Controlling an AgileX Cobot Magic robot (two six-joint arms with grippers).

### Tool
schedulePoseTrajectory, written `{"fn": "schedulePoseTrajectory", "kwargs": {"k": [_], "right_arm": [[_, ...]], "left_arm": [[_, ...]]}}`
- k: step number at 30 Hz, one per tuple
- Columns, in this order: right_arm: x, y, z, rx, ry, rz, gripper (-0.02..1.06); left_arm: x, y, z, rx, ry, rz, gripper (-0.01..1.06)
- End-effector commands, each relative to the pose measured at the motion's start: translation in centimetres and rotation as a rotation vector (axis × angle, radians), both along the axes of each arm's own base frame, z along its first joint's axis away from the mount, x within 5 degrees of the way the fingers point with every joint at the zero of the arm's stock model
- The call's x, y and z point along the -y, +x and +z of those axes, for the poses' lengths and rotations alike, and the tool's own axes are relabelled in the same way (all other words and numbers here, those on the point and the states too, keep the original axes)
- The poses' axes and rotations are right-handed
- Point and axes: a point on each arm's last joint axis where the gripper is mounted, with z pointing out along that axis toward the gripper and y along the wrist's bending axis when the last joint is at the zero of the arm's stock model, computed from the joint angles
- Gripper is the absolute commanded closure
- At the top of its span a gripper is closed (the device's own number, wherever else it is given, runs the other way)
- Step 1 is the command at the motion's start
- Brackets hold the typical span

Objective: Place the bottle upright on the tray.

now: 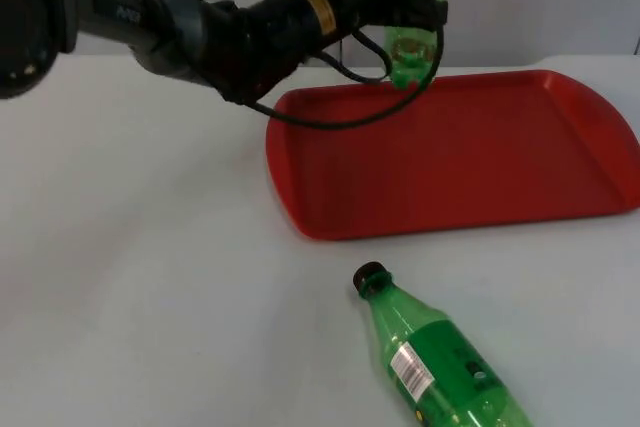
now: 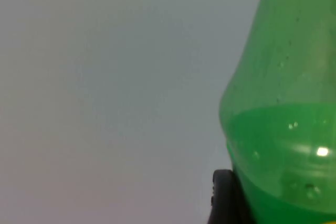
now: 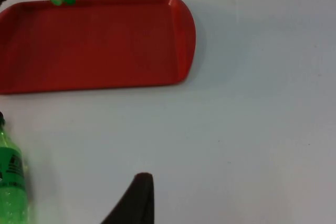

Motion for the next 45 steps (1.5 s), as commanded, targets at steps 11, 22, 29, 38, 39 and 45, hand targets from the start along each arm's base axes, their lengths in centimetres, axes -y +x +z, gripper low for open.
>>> {"fn": "schedulePoseTrajectory", "kwargs": {"k": [11,22,29,38,39,45], "right_arm": [[0.0,0.0,0.0,0.006,0.002,0.001,-0.01],[0.0,0.0,0.0,0.006,0.002,0.001,-0.01],[0.0,0.0,0.0,0.006,0.002,0.001,-0.01],[0.0,0.0,0.0,0.006,0.002,0.001,-0.01],[0.0,0.0,0.0,0.006,0.002,0.001,-0.01],[0.0,0.0,0.0,0.006,0.002,0.001,-0.01]], "left_arm": [[1.2,0.9,-5.0,-0.037,-0.082,0.032,1.05],[1.4,0.8,-5.8,-0.034,0.007,0.027,0.9],[1.4,0.7,-5.7,-0.017,0.018,0.008,0.35],[1.4,0.6,-5.3,0.013,-0.013,-0.01,0.21],[1.4,0.6,-5.3,0.014,-0.014,-0.011,0.21],[1.4,0.6,-5.4,0.012,-0.01,-0.011,0.21]]}}
